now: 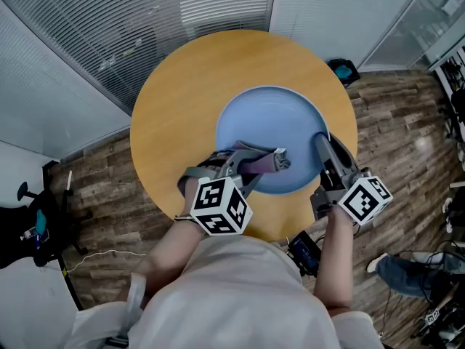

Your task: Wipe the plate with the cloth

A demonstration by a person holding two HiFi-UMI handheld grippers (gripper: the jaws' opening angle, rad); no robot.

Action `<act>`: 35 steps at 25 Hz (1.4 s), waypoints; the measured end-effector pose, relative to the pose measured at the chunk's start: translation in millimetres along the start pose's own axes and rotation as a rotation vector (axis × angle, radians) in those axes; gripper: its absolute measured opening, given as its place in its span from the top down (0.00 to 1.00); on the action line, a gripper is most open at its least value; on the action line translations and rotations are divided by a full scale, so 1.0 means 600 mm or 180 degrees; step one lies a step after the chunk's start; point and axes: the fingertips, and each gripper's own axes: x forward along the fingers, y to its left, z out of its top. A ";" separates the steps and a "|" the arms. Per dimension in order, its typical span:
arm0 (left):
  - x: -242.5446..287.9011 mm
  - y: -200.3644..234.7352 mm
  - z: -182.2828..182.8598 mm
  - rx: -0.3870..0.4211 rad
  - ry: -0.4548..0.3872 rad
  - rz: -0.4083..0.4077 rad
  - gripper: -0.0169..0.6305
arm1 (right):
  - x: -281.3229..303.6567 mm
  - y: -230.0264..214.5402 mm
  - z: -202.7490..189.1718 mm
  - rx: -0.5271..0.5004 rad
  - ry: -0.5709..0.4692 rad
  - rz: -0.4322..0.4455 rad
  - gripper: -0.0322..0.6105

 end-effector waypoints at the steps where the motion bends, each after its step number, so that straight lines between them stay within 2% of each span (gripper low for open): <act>1: -0.001 0.002 -0.003 -0.0010 0.0007 0.0014 0.85 | 0.000 -0.001 0.000 0.0001 -0.0005 0.0000 0.84; 7: -0.007 0.015 -0.020 -0.0105 0.0030 0.0111 0.85 | -0.006 -0.006 0.001 0.0004 -0.0031 -0.0014 0.84; 11: -0.005 0.014 -0.019 -0.0301 -0.0032 0.0015 0.85 | -0.008 -0.011 -0.002 0.0116 -0.0073 0.0022 0.84; 14: -0.002 0.011 -0.023 -0.0357 -0.0024 -0.0038 0.85 | -0.007 -0.017 -0.006 0.0163 -0.0074 -0.0015 0.84; 19: 0.005 0.005 -0.016 -0.0353 -0.0025 -0.0068 0.85 | -0.003 -0.024 -0.010 0.0237 -0.0098 -0.0033 0.84; 29: 0.026 -0.014 0.038 -0.0264 -0.0168 -0.0178 0.85 | 0.005 -0.016 -0.014 0.0291 -0.0089 0.0043 0.83; 35: 0.040 -0.015 0.056 -0.0610 -0.0344 -0.0292 0.85 | 0.006 -0.014 -0.017 0.0299 -0.0086 0.0064 0.83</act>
